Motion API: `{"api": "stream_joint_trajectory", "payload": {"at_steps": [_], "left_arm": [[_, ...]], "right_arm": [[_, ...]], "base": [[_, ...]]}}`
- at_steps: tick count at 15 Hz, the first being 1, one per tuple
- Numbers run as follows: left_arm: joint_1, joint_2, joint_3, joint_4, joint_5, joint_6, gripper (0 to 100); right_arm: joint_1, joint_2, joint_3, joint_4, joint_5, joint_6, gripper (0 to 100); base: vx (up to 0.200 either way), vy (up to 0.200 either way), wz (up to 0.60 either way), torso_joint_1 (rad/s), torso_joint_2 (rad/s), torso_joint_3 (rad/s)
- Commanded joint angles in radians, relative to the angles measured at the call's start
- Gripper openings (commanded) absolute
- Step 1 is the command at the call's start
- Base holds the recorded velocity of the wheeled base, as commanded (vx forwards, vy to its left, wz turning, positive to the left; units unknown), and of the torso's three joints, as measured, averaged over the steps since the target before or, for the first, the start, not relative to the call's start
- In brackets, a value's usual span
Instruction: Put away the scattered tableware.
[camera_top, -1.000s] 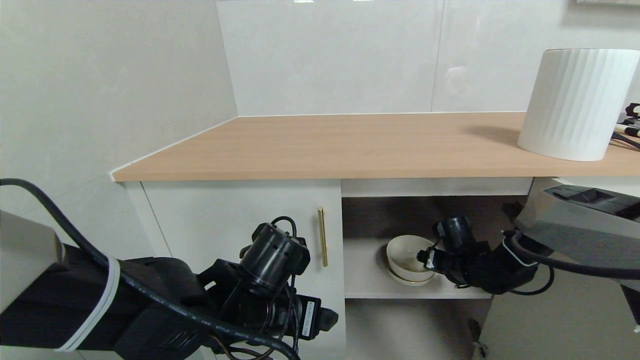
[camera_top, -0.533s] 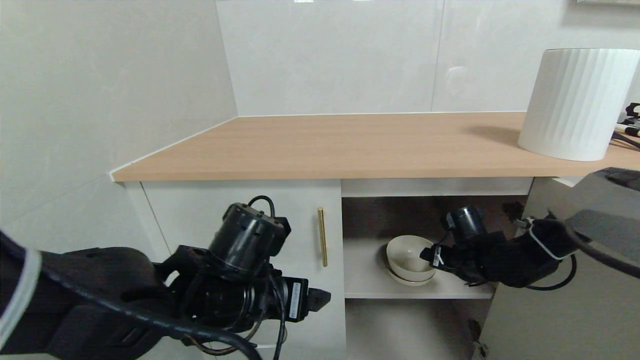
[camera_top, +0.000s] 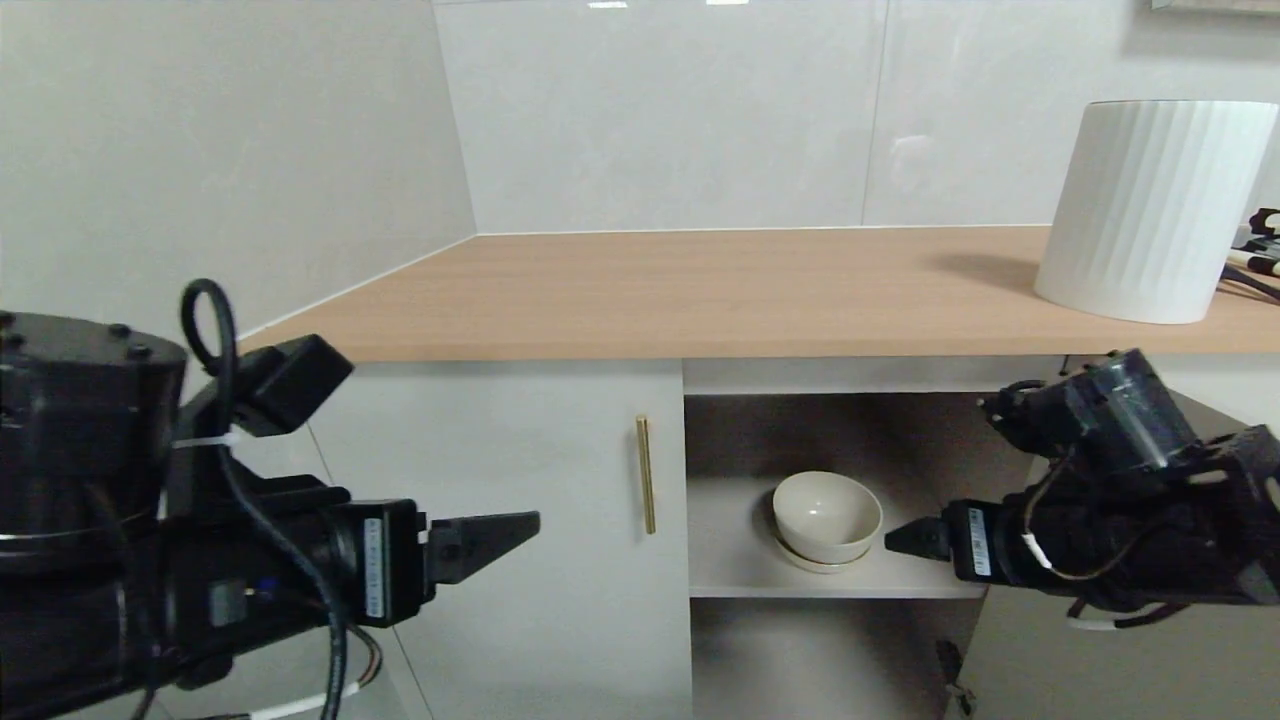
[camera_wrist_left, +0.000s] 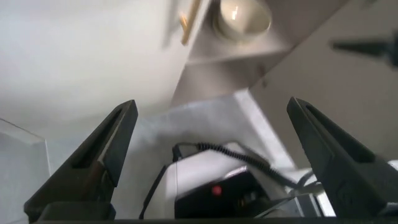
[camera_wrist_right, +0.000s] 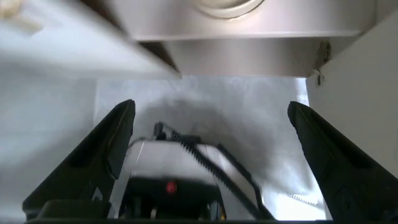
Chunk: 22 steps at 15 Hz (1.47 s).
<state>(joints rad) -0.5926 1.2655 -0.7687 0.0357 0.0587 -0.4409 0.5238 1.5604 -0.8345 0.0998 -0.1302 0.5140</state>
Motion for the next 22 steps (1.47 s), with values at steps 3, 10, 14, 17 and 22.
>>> {"api": "stream_joint_trajectory", "payload": {"at_steps": [3,10,14,17,22], "left_arm": [[0.099,-0.146,0.057,-0.002,-0.050,0.001,100],[0.105,-0.124,0.060,-0.005,-0.129,0.001,100],[0.105,-0.133,0.062,-0.002,-0.131,0.001,100],[0.105,-0.132,0.063,-0.002,-0.131,0.001,100],[0.103,-0.126,0.071,-0.002,-0.132,0.001,100]], "right_arm": [[0.027,-0.261,0.057,0.109,0.015,0.001,100],[0.031,-0.264,0.090,0.115,0.009,-0.002,100],[0.058,-0.313,0.107,0.118,-0.029,-0.002,100],[0.059,-0.330,0.117,0.146,-0.029,-0.002,100],[0.059,-0.326,0.120,0.146,-0.028,-0.003,100]], "base": [[0.000,0.000,0.00,0.000,0.00,0.000],[0.000,0.000,0.00,0.000,0.00,0.000],[-0.200,0.000,0.00,0.007,0.00,0.002],[-0.200,0.000,0.00,-0.002,0.00,0.004],[-0.200,0.000,0.00,0.000,0.00,0.005]]}}
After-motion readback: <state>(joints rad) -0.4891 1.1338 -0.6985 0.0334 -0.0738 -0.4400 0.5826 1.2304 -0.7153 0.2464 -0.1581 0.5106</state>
